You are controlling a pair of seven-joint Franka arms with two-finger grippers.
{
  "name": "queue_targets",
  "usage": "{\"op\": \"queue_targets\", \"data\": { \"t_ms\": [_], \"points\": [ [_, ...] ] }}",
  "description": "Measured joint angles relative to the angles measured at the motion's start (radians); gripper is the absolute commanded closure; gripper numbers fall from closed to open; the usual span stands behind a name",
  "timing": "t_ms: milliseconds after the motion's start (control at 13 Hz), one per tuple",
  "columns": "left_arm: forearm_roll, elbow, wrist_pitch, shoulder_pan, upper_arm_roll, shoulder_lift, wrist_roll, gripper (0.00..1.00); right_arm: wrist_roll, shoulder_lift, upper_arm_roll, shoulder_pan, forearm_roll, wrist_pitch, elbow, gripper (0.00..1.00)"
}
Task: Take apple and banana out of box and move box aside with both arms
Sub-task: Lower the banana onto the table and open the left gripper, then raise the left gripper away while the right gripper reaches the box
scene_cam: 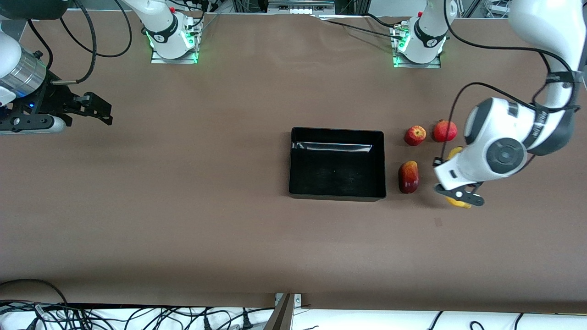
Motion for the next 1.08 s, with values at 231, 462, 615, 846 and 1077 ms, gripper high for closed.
{"op": "queue_targets", "data": {
  "t_ms": [231, 462, 615, 846, 1077],
  "points": [
    [0.000, -0.091, 0.205, 0.076, 0.001, 0.045, 0.119, 1.00, 0.000, 0.000, 0.000, 0.000, 0.000, 0.000, 0.000, 0.00],
    [0.000, -0.162, 0.322, 0.090, 0.000, 0.068, 0.140, 0.79, 0.000, 0.000, 0.000, 0.000, 0.000, 0.000, 0.000, 0.00],
    [0.000, -0.194, 0.368, 0.096, 0.000, 0.081, 0.140, 0.00, 0.000, 0.000, 0.000, 0.000, 0.000, 0.000, 0.000, 0.00],
    [-0.001, -0.196, 0.380, 0.104, -0.002, 0.091, 0.146, 0.00, 0.000, 0.000, 0.000, 0.000, 0.000, 0.000, 0.000, 0.00],
    [-0.060, -0.160, 0.297, 0.113, -0.073, 0.057, 0.127, 0.00, 0.000, 0.004, 0.000, 0.000, 0.000, 0.001, 0.000, 0.00]
  ]
}}
